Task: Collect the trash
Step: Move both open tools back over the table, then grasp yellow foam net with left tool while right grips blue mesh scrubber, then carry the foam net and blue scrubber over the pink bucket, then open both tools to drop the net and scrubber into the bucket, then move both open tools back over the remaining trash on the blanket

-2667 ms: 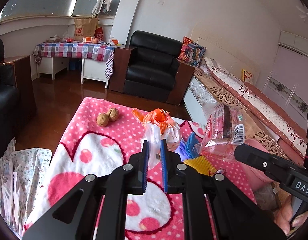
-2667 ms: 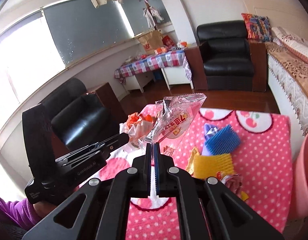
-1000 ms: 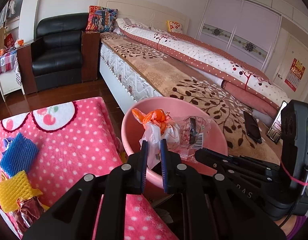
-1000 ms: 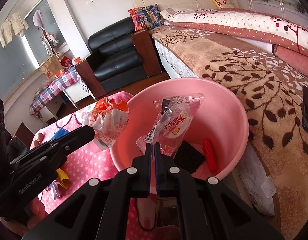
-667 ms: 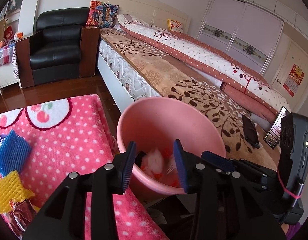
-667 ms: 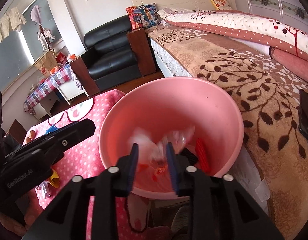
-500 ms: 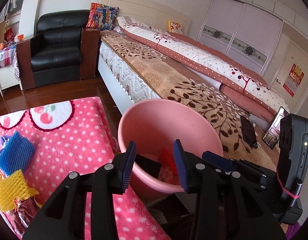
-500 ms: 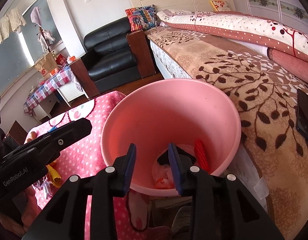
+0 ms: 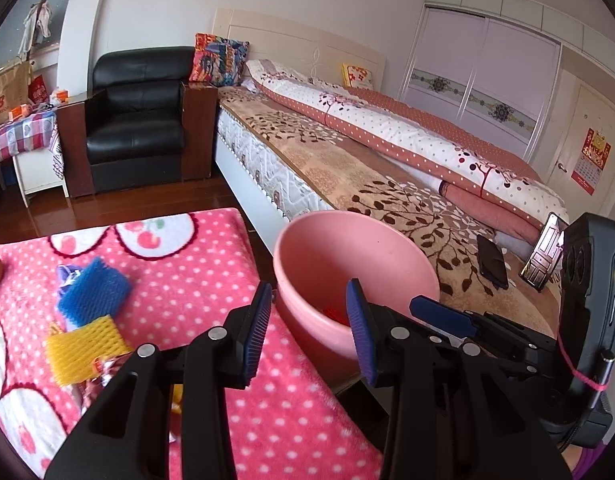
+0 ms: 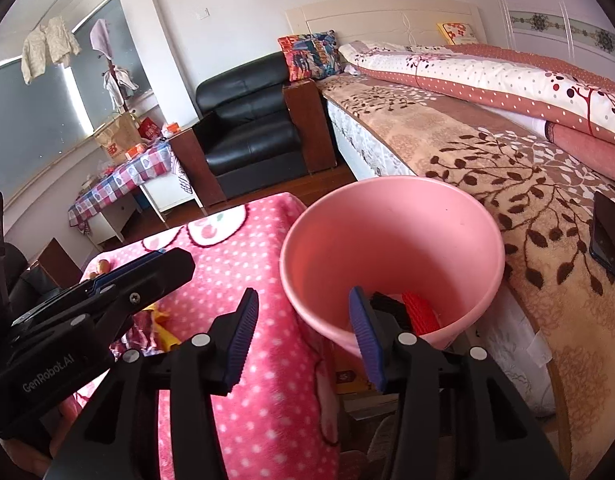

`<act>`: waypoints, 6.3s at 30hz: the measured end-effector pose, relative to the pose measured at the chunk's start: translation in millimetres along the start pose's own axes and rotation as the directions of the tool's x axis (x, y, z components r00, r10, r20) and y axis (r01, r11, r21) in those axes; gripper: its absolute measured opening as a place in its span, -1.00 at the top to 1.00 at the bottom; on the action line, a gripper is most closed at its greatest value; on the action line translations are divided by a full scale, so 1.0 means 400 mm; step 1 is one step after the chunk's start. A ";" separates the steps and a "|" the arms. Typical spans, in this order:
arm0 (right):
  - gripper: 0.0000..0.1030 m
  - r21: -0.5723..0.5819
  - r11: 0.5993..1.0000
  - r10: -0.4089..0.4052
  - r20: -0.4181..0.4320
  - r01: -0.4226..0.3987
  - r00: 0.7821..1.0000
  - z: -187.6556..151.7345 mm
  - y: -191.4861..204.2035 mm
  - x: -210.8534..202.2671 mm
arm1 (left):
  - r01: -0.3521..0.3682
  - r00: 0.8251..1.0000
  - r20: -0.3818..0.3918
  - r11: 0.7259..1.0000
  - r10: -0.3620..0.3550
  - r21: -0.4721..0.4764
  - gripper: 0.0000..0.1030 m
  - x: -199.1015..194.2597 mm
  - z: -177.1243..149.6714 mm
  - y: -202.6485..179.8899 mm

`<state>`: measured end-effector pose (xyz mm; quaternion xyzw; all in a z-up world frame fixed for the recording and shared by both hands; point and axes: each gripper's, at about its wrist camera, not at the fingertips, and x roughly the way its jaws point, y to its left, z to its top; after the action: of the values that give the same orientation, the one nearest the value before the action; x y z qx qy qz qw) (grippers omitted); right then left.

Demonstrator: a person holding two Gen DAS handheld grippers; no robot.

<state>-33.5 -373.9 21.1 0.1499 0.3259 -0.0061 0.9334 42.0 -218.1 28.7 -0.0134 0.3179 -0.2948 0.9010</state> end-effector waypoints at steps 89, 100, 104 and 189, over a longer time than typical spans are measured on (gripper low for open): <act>0.88 -0.183 0.961 0.158 -0.257 -0.209 0.953 0.015 0.541 0.385 | -0.288 0.938 0.060 0.864 0.341 -0.413 0.93 -0.319 -0.155 0.584; 0.88 -0.112 0.942 0.298 -0.157 -0.316 0.942 0.051 0.460 0.213 | -0.272 0.945 0.075 0.890 0.319 -0.367 0.93 -0.307 -0.118 0.518; 0.88 -0.091 0.942 0.310 -0.123 -0.322 0.943 0.055 0.419 0.158 | -0.251 0.951 0.088 0.908 0.296 -0.335 0.93 -0.291 -0.095 0.480; 0.08 0.168 0.985 -0.044 0.035 0.038 0.998 0.031 -0.136 0.039 | 0.044 0.999 0.021 0.999 -0.044 -0.001 0.29 0.113 0.063 -0.016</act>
<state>-19.8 -428.0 6.0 0.2207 0.3091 -0.0554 0.9234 81.5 -251.8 24.4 -0.0241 0.3083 -0.3143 0.8975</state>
